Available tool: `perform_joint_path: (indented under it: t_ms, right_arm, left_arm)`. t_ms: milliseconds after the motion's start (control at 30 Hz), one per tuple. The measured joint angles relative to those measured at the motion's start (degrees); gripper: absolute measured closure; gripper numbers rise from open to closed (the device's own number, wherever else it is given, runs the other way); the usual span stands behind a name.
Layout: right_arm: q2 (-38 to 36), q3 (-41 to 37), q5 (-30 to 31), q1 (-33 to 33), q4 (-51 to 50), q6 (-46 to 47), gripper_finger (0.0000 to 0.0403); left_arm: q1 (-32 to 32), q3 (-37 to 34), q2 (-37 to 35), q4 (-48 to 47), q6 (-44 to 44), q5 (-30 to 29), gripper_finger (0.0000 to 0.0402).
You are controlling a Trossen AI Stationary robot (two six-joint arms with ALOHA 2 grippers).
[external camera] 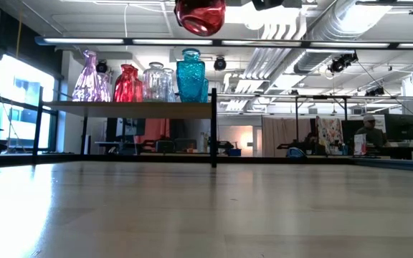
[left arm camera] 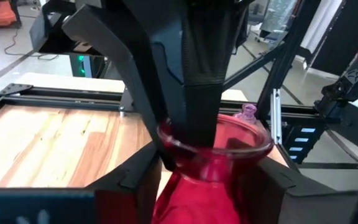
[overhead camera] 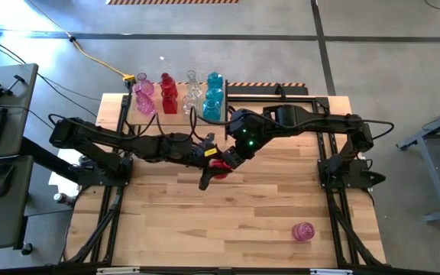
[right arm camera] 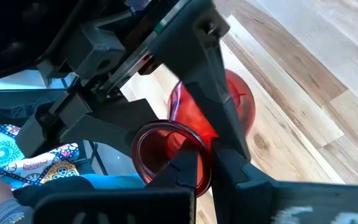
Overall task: Sort vases onto shelf
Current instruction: Put the red vase on the shelf aligned with the other red vases
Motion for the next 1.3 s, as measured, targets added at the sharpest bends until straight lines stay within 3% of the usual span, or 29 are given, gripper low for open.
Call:
perform_joint_path:
  t_ms: [600,1000,1133,1300]
  right_arm:
    - [0.0,0.0,-1.8,0.0,-0.2,0.6,0.0399]
    - [0.0,0.0,-3.5,-0.5,-0.9,1.7,0.0301]
    - [0.0,0.0,-7.9,-1.4,-0.7,2.9,0.0287]
    - [-0.2,0.1,-8.1,-1.4,0.5,3.7,0.0284]
  left_arm:
    - [-0.1,0.0,0.0,-0.2,-0.5,1.2,0.0246]
    - [-0.1,-0.1,-0.1,-2.3,-0.5,1.4,0.0249]
    - [0.0,-0.1,-1.1,-5.5,-0.5,1.3,0.0249]
    - [0.1,-0.1,-4.6,-10.9,-0.4,1.2,0.0249]
